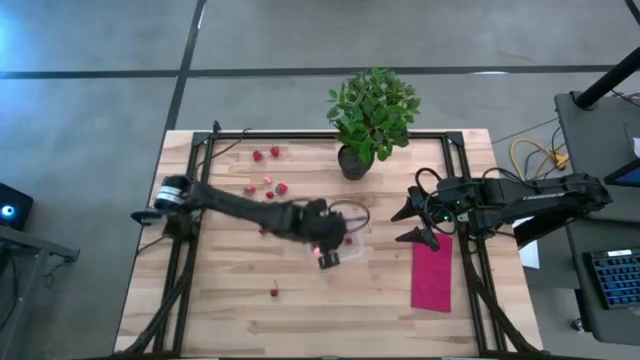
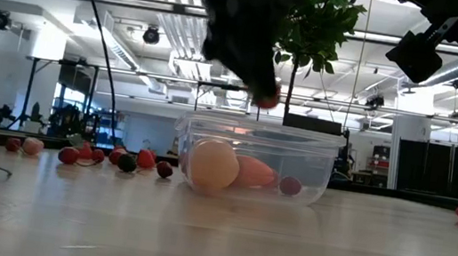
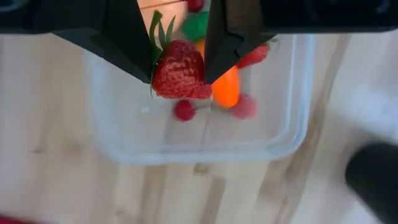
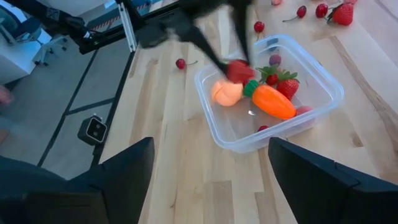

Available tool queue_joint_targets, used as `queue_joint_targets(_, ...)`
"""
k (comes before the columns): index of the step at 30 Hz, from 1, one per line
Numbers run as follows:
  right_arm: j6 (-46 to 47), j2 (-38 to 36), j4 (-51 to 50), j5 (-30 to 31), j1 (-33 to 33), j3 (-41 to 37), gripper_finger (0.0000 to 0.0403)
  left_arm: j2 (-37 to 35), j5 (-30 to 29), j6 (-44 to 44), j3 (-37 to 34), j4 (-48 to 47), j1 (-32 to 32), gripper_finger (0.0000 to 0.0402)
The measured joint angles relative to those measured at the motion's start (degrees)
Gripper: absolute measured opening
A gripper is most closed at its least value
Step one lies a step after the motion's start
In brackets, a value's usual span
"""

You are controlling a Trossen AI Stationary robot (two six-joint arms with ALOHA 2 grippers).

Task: Pick and placing Produce into tupperware
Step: Put the red strawberry into the transparent bin, then put the red cherry into the transparent bin

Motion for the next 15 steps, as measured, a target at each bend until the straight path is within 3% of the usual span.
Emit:
queue_joint_targets(6, 0.0, 0.0, 0.0, 0.0, 0.0, 0.0, 0.0313, 1.3, 3.9, -1.6, 0.0, -0.8, 2.1, 0.0175)
queue_joint_targets(10, 0.0, 0.0, 0.0, 0.0, 0.0, 0.0, 0.0311, -0.1, 4.7, -8.3, 0.0, -2.8, 1.3, 0.0218)
queue_joint_targets(15, 0.0, 0.0, 0.0, 0.0, 0.0, 0.0, 0.0306, -1.7, 15.4, -20.8, 0.1, -14.8, -1.8, 0.0248)
